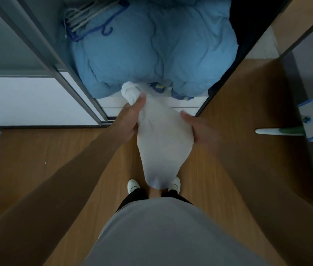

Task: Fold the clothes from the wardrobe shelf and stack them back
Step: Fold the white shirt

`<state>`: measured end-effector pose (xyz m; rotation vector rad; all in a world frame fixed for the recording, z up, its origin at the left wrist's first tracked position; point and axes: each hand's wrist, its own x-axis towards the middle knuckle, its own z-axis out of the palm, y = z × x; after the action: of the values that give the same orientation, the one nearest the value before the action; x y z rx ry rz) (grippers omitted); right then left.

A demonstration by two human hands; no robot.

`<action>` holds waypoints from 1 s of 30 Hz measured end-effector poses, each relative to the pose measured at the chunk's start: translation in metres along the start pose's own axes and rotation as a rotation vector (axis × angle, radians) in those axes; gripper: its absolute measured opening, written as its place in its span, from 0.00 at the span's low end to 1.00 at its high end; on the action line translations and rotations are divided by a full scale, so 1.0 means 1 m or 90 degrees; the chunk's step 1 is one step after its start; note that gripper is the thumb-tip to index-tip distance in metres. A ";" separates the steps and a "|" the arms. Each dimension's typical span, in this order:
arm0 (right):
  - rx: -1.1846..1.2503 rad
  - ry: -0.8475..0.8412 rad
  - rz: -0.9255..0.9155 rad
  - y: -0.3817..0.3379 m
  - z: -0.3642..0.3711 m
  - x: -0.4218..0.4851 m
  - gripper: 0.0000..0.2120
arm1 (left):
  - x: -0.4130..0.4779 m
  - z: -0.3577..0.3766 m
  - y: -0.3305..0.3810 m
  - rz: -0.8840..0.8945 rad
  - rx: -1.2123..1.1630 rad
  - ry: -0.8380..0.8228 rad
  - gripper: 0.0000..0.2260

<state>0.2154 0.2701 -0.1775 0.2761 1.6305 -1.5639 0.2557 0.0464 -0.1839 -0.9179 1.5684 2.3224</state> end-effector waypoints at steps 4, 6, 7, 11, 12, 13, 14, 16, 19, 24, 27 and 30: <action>-0.148 0.098 -0.217 0.000 0.004 -0.003 0.05 | -0.002 -0.009 0.003 -0.036 0.080 0.006 0.22; -0.117 0.084 -0.240 -0.008 0.006 -0.007 0.03 | -0.001 -0.013 0.002 -0.056 0.055 0.009 0.24; -0.102 0.075 -0.239 -0.010 0.007 -0.009 0.04 | -0.001 -0.016 0.001 -0.060 0.037 -0.023 0.26; 0.024 0.097 -0.188 -0.017 0.013 -0.010 0.08 | -0.005 -0.030 -0.008 -0.058 0.082 -0.291 0.37; 0.073 0.118 -0.172 -0.019 0.014 -0.008 0.08 | -0.006 -0.029 -0.011 -0.067 0.104 -0.326 0.38; 0.123 0.138 -0.157 -0.022 0.015 -0.008 0.08 | -0.009 -0.026 -0.012 -0.066 0.120 -0.332 0.37; 0.163 0.155 -0.145 -0.023 0.016 -0.005 0.07 | -0.010 -0.021 -0.013 -0.051 0.129 -0.316 0.33; 0.212 0.170 -0.119 -0.026 0.013 -0.001 0.10 | -0.009 -0.009 -0.011 -0.011 0.134 -0.237 0.22; 0.164 0.193 -0.095 -0.021 0.004 0.005 0.23 | -0.003 0.004 -0.001 -0.036 0.100 -0.107 0.17; 0.009 0.080 -0.053 0.011 0.002 -0.003 0.22 | -0.002 0.013 0.011 -0.141 0.073 -0.044 0.21; 0.008 0.029 -0.102 0.023 0.008 -0.003 0.16 | -0.006 0.008 0.014 -0.139 0.067 -0.085 0.18; 0.083 0.076 -0.121 0.018 0.015 -0.003 0.18 | -0.012 -0.008 0.011 -0.106 0.080 -0.155 0.25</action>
<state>0.2351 0.2614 -0.1864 0.2960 1.6893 -1.8331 0.2631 0.0370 -0.1705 -0.6795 1.4592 2.1041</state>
